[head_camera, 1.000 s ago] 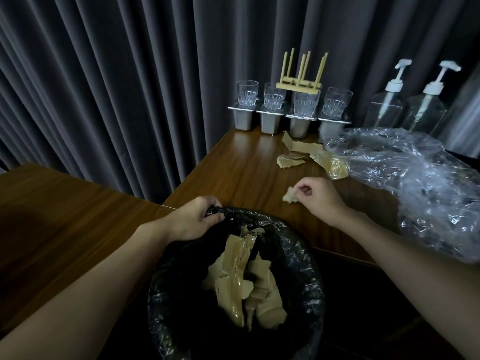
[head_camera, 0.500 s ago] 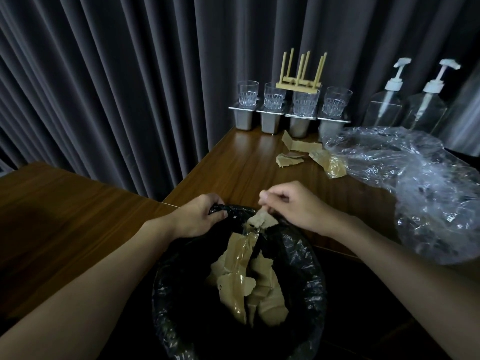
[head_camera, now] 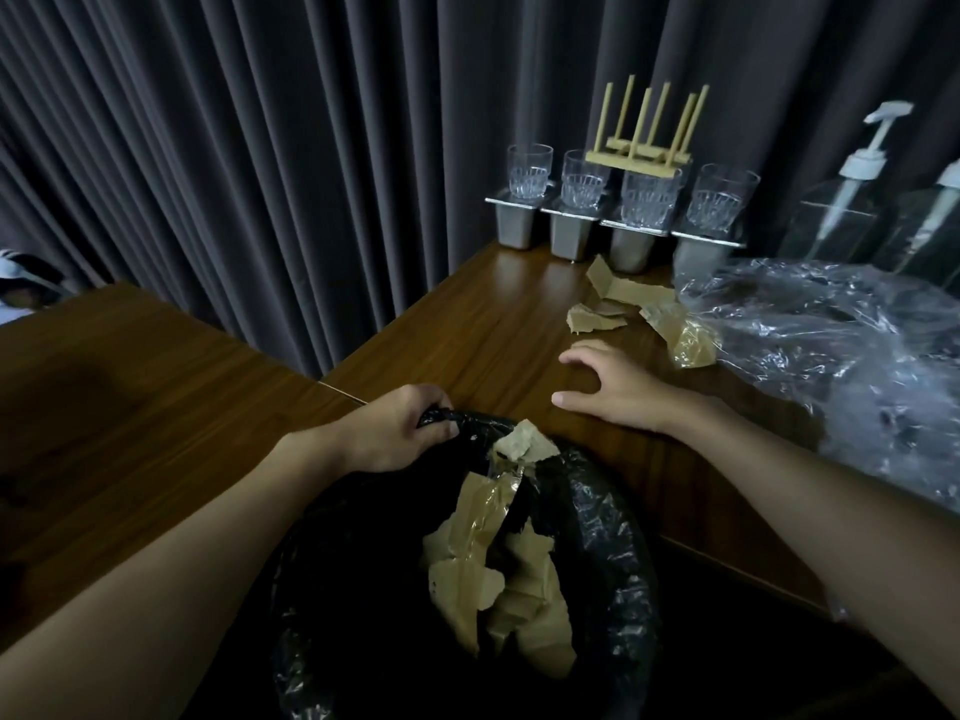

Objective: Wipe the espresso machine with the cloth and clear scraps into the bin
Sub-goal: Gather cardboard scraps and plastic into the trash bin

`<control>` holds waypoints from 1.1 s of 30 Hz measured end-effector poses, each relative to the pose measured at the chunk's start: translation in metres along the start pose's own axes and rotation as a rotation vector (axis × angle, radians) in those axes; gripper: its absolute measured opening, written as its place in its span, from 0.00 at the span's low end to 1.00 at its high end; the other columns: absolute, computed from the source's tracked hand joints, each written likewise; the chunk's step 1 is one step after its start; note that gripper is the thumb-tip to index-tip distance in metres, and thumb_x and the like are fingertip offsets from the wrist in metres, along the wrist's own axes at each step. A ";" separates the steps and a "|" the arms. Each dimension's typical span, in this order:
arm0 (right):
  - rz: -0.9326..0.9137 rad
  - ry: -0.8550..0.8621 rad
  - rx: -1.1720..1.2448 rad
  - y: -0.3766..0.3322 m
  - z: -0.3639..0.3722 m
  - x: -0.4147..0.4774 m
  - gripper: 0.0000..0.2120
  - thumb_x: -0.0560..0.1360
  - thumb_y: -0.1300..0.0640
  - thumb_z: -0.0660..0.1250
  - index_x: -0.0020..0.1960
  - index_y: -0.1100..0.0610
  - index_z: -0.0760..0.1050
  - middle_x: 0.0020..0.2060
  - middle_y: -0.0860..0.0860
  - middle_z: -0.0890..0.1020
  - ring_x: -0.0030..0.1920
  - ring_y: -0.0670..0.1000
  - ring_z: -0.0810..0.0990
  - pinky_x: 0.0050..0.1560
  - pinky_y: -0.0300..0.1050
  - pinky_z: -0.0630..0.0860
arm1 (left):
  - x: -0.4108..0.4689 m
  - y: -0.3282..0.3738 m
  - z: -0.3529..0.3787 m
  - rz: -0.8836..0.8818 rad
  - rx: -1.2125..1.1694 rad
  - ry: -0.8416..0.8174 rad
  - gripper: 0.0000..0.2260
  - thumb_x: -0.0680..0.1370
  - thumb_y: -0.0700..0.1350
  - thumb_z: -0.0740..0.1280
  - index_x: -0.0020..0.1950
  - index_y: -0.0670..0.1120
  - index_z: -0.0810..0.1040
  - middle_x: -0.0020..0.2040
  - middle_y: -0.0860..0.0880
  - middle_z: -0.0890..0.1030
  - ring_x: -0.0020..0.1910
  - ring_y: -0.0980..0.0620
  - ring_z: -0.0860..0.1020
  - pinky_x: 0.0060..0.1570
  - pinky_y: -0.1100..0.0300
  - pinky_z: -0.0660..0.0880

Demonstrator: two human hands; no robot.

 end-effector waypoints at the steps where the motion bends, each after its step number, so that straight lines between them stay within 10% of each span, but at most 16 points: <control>1: 0.032 -0.023 -0.068 0.007 0.000 0.005 0.31 0.74 0.40 0.68 0.73 0.49 0.64 0.74 0.47 0.63 0.74 0.52 0.61 0.71 0.61 0.62 | 0.000 0.000 0.000 -0.006 0.012 0.001 0.04 0.81 0.47 0.64 0.53 0.49 0.76 0.47 0.51 0.79 0.41 0.59 0.77 0.36 0.70 0.73; 10: 0.161 0.008 -0.297 0.042 -0.007 0.052 0.31 0.81 0.44 0.57 0.79 0.49 0.49 0.79 0.48 0.45 0.79 0.54 0.47 0.75 0.59 0.53 | 0.001 0.000 0.001 -0.039 0.087 0.020 0.05 0.81 0.49 0.65 0.54 0.50 0.76 0.46 0.53 0.78 0.40 0.59 0.77 0.38 0.65 0.74; 14: 0.169 -0.034 -0.334 0.046 0.001 0.058 0.29 0.81 0.43 0.53 0.79 0.49 0.50 0.79 0.49 0.51 0.78 0.52 0.49 0.74 0.60 0.51 | 0.001 -0.001 0.002 -0.029 0.092 0.014 0.04 0.81 0.49 0.65 0.53 0.52 0.75 0.46 0.52 0.79 0.41 0.56 0.78 0.40 0.59 0.77; 18: 0.042 0.271 -0.412 0.029 -0.012 0.048 0.20 0.80 0.45 0.58 0.69 0.49 0.68 0.65 0.50 0.72 0.68 0.53 0.65 0.65 0.56 0.60 | 0.001 0.000 0.001 -0.021 0.085 0.014 0.03 0.81 0.48 0.65 0.53 0.51 0.76 0.45 0.52 0.79 0.39 0.58 0.77 0.38 0.62 0.75; 33: -0.006 0.248 -0.423 0.011 -0.006 0.013 0.15 0.78 0.48 0.64 0.61 0.55 0.77 0.55 0.52 0.76 0.57 0.54 0.74 0.57 0.53 0.71 | -0.005 0.000 0.002 0.002 0.082 0.045 0.06 0.81 0.48 0.64 0.55 0.48 0.75 0.48 0.51 0.80 0.46 0.56 0.79 0.46 0.60 0.78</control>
Point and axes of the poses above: each hand's wrist, its own x-axis towards the middle knuckle, its own z-axis out of the palm, y = z × x, the point moved 5 cm from there along x, towards the middle knuckle
